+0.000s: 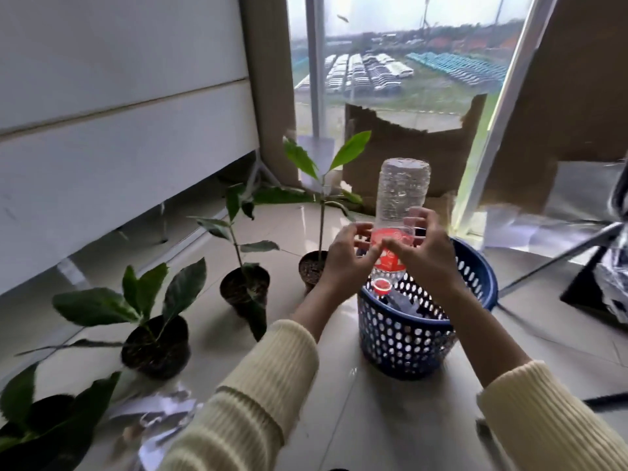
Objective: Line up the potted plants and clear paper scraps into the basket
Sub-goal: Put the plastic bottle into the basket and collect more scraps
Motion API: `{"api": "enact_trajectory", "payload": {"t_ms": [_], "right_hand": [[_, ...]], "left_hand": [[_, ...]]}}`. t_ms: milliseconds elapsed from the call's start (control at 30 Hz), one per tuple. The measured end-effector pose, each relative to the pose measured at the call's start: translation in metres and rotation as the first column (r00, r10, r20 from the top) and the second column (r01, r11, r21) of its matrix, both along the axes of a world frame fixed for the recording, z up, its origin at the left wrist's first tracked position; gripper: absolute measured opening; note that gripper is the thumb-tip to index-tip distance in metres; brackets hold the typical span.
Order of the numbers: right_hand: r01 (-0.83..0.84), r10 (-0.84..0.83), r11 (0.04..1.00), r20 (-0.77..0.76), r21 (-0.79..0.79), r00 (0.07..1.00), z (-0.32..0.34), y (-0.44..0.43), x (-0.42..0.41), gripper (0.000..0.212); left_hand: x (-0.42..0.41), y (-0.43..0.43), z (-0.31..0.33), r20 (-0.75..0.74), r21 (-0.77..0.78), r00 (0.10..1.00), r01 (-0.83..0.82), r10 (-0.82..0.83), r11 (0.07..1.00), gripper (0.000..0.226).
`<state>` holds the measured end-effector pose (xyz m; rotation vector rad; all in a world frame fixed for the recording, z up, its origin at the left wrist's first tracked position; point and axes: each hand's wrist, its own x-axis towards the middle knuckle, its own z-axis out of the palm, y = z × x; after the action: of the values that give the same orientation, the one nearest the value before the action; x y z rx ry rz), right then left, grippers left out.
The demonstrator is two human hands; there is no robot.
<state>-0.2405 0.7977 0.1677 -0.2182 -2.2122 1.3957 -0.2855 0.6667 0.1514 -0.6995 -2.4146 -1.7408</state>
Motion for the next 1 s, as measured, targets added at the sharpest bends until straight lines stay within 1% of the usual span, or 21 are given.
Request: {"api": "enact_trajectory", "payload": {"t_ms": [100, 233, 300, 367, 500, 567, 667, 733, 767, 900, 1000], "right_hand": [[0.063, -0.063, 0.996, 0.002, 0.062, 0.998, -0.018, 0.036, 0.007, 0.07], [0.102, -0.113, 0.983, 0.063, 0.154, 0.992, -0.06, 0.066, 0.012, 0.074], [0.109, -0.134, 0.97, 0.104, 0.216, 0.986, -0.081, 0.078, 0.013, 0.076], [0.082, -0.132, 0.96, 0.172, 0.269, 0.976, -0.099, 0.086, 0.014, 0.08], [-0.044, -0.074, 0.946, 0.347, 0.32, 0.935, -0.129, 0.092, 0.014, 0.095], [-0.059, -0.12, 0.918, 0.417, 0.392, 0.901, -0.139, 0.091, 0.012, 0.099], [-0.03, -0.227, 0.875, 0.463, 0.484, 0.857, -0.148, 0.089, 0.006, 0.102], [-0.013, -0.281, 0.844, 0.463, 0.536, 0.84, -0.152, 0.088, 0.004, 0.099], [-0.008, -0.302, 0.824, 0.452, 0.567, 0.839, -0.153, 0.088, 0.004, 0.094], [-0.014, -0.367, 0.735, 0.414, 0.678, 0.833, -0.155, 0.086, 0.006, 0.075], [-0.032, -0.372, 0.72, 0.425, 0.693, 0.825, -0.153, 0.085, 0.008, 0.065]], "left_hand": [[0.0, 0.035, -0.01, -0.043, -0.063, 0.998, 0.048, -0.051, 0.997, 0.042], [0.0, 0.065, -0.041, -0.002, -0.154, 0.993, 0.119, -0.12, 0.981, 0.039], [0.0, 0.073, -0.059, 0.014, -0.24, 0.989, 0.143, -0.144, 0.96, 0.038], [-0.001, 0.077, -0.075, 0.013, -0.341, 0.987, 0.156, -0.162, 0.927, 0.038], [0.0, 0.078, -0.102, 0.028, -0.513, 0.978, 0.194, -0.209, 0.836, 0.036], [0.0, 0.077, -0.114, -0.002, -0.605, 0.976, 0.171, -0.216, 0.777, 0.033], [-0.001, 0.077, -0.126, -0.025, -0.709, 0.978, 0.128, -0.206, 0.694, 0.032], [-0.001, 0.077, -0.13, -0.02, -0.754, 0.977, 0.125, -0.213, 0.644, 0.034], [-0.001, 0.077, -0.131, -0.019, -0.758, 0.977, 0.124, -0.213, 0.64, 0.035], [0.001, 0.076, -0.132, -0.027, -0.731, 0.975, 0.131, -0.221, 0.669, 0.036], [0.004, 0.073, -0.132, -0.023, -0.732, 0.973, 0.141, -0.232, 0.667, 0.036]]}}
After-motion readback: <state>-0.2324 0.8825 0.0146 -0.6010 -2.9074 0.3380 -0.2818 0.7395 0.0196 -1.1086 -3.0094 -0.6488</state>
